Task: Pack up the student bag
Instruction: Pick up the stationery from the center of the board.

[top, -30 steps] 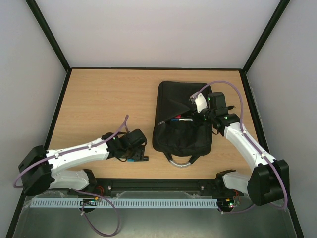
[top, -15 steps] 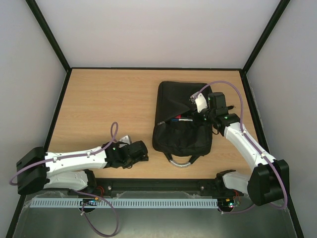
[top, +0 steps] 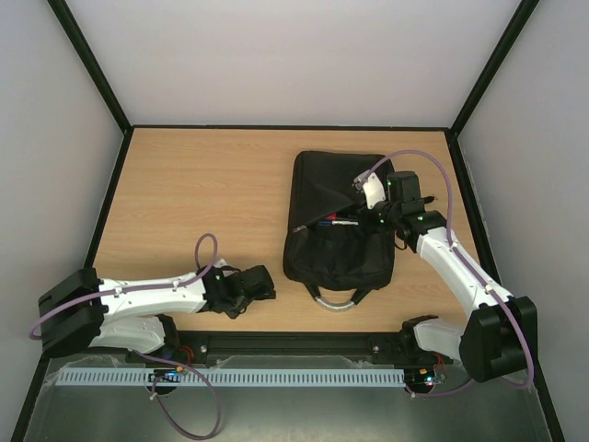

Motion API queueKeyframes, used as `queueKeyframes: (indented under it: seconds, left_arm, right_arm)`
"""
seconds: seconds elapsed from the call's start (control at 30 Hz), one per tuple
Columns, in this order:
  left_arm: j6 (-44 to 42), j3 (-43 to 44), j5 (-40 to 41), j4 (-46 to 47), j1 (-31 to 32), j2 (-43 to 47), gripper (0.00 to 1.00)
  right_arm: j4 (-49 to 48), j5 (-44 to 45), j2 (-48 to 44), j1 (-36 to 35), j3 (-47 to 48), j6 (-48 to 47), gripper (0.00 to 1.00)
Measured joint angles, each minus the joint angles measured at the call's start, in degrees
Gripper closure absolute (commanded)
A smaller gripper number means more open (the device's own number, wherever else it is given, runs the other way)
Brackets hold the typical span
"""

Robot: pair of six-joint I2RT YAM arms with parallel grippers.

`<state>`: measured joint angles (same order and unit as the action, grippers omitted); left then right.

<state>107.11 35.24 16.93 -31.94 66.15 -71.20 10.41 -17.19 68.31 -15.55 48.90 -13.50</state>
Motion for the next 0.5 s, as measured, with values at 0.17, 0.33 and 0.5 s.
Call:
queueKeyframes:
  seconds: [0.17,0.33,0.5]
  left_arm:
    - [1.2,-1.6,-0.9,1.7,-2.2,-1.0,0.38]
    - [1.0,-1.6,-1.7,3.5,-3.5,-3.7,0.49]
    - [-1.4,-0.7,-2.5,4.8,-4.8,-5.8,0.69]
  right_arm:
    - [0.0,-0.3,0.0,0.2,0.0,0.0,0.99]
    - [0.0,-0.4,0.0,0.3,0.0,0.0,0.99]
    - [0.0,-0.7,0.0,0.5,0.0,0.0,0.99]
